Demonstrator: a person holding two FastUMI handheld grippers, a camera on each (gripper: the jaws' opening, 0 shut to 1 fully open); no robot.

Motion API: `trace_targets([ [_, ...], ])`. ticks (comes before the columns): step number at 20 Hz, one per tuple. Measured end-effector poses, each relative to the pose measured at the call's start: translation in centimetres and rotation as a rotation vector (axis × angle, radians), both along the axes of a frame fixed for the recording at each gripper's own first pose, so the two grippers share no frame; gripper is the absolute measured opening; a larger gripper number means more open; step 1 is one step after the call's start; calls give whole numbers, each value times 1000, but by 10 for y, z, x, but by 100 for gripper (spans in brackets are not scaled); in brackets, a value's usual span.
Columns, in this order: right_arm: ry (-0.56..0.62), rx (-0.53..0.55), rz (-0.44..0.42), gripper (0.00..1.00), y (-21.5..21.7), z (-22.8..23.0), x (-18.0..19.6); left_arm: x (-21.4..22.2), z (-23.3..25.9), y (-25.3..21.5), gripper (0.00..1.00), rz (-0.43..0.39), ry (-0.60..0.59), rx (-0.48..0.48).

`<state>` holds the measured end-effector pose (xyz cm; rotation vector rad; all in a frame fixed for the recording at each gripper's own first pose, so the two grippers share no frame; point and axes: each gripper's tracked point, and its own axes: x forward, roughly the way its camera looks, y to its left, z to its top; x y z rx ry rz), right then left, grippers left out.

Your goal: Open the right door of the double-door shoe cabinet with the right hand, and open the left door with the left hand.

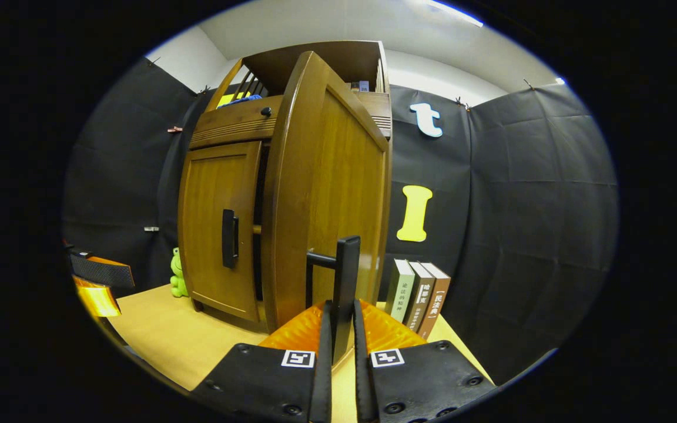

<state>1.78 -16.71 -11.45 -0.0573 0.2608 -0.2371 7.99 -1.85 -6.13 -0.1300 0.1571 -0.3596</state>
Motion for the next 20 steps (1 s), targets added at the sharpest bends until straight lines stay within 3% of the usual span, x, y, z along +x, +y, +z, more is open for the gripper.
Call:
trace_targets([
  [7, 19, -23, -35, 20, -20, -1, -10, 16, 1, -3, 96, -37, 9, -6],
  [8, 25, -21, -38, 15, -22, -1, -13, 19, 0, -4, 93, -39, 12, -7],
  [11, 35, -20, -55, 24, -32, 1, -25, 26, 4, -9, 90, -66, 1, -21],
  [12, 34, -28, -68, 17, -37, 3, -28, 29, 6, -11, 90, -72, -6, -25],
  [19, 22, -46, -142, 5, -66, 15, -52, 33, 9, -29, 93, -106, -21, -26],
  [20, 22, -57, -153, 11, -71, 17, -56, 34, 7, -28, 93, -103, -23, -22],
])
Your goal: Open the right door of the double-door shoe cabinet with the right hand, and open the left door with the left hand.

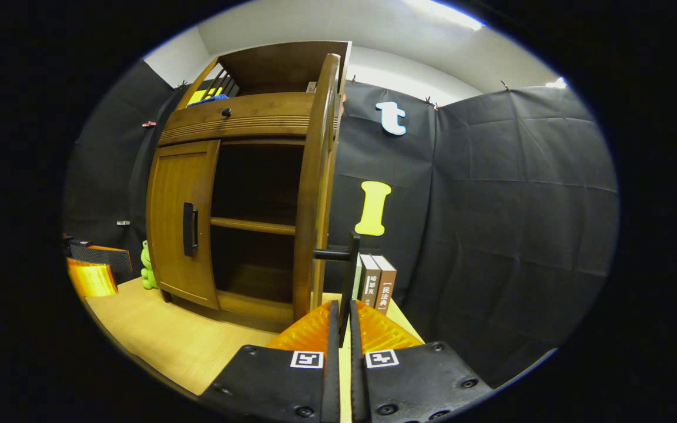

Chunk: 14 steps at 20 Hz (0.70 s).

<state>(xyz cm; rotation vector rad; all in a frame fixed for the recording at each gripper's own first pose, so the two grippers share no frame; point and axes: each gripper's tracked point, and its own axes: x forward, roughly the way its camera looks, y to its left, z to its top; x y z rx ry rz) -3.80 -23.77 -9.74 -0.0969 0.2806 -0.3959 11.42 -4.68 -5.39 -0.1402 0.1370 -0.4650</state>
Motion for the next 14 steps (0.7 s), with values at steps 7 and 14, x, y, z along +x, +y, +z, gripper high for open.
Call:
trace_targets([
  [7, -29, -13, 7, 10, 10, 21, -25, 14, -3, 16, 93, 44, -19, 22],
  [14, -188, -21, 137, 99, 65, 57, -17, 79, -12, 90, 93, 261, -63, 85],
])
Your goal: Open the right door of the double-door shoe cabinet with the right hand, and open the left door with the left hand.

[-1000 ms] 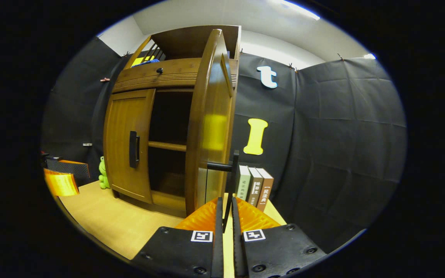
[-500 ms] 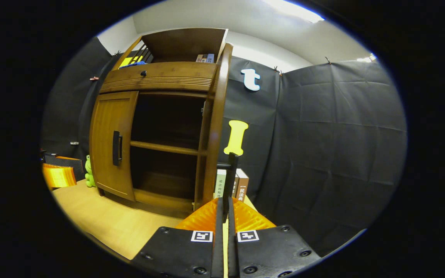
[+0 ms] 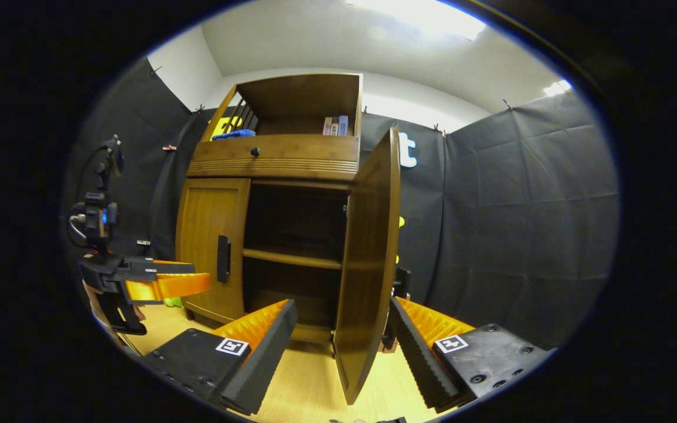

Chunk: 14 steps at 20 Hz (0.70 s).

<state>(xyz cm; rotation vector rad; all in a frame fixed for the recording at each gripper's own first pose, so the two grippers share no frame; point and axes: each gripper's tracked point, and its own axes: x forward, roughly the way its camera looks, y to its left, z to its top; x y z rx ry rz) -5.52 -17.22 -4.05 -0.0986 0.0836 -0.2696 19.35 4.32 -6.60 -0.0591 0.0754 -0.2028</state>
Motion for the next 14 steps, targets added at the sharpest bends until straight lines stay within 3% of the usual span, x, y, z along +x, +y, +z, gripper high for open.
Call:
trace_targets([
  [4, -54, -8, 51, 96, 18, 4, 9, 41, -2, 46, 93, 151, -40, 46],
  [7, -72, 15, 113, 99, 29, 3, 17, 64, 2, 62, 90, 194, -55, 14],
  [8, -77, 15, 123, 97, 30, 2, 19, 73, 1, 69, 93, 214, -57, 22],
  [11, -70, 14, 141, 99, 25, -10, 25, 97, -6, 89, 91, 262, -72, 89],
  [14, -55, 28, 158, 98, 21, -20, 32, 116, -23, 100, 90, 278, -51, 97],
])
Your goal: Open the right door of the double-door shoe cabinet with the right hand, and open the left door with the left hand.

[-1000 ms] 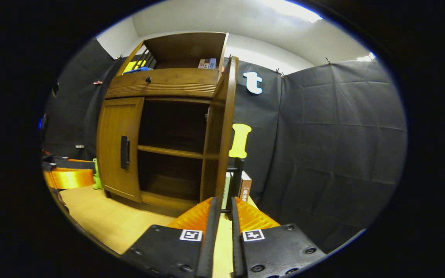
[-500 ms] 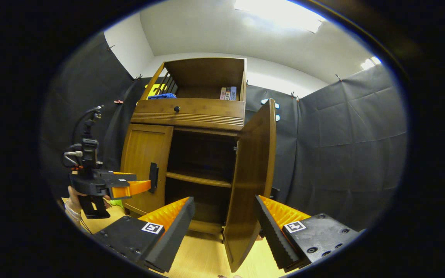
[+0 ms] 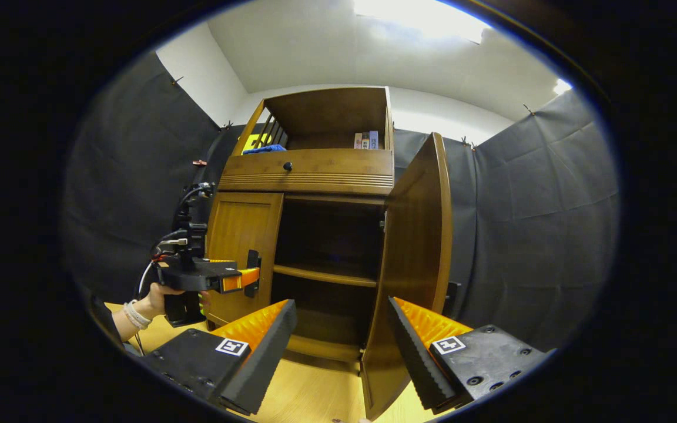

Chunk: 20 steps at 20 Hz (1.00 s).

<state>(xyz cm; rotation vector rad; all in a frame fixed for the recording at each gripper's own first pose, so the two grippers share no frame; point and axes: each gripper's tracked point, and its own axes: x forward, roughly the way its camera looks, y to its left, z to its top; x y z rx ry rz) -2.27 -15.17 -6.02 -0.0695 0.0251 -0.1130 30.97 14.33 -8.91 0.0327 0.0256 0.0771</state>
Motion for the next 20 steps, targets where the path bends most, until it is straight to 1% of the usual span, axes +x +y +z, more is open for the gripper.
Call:
trace_targets([
  [2, 11, 8, 0, 99, -6, -7, 4, 12, -10, 6, 90, 14, 14, -6],
  [3, 14, 14, 2, 96, -8, -8, 6, 18, -13, 11, 90, 26, 12, 4],
  [5, 21, 27, 4, 98, -9, -12, 8, 29, -14, 19, 88, 56, 4, 22],
  [7, 25, 27, 3, 96, -12, -14, 9, 38, -21, 26, 87, 66, 14, 2],
  [10, 28, 21, 6, 99, -12, -15, 10, 46, -28, 36, 80, 98, 24, -23],
  [11, 29, 15, 6, 98, -12, -16, 10, 48, -29, 38, 78, 106, 24, -24],
  [12, 30, 6, 5, 99, -12, -16, 11, 49, -30, 36, 72, 99, 23, -31],
  [13, 33, -1, 6, 95, -11, -17, 11, 51, -30, 34, 70, 90, 23, -36],
  [14, 37, -8, 7, 95, -11, -18, 12, 53, -29, 32, 65, 86, 17, -29],
  [15, 42, -13, 11, 99, -10, -20, 13, 53, -29, 30, 62, 74, 12, -18],
  [16, 48, -15, 17, 97, -8, -22, 14, 53, -29, 24, 56, 58, 11, -14],
  [17, 54, -13, 22, 99, -6, -23, 14, 54, -28, 24, 47, 68, 10, 0],
  [18, 63, -11, 27, 98, -4, -25, 14, 53, -30, 25, 37, 71, 19, 11],
  [20, 75, -9, 31, 96, -2, -28, 13, 52, -30, 26, 36, 62, 24, -8],
])
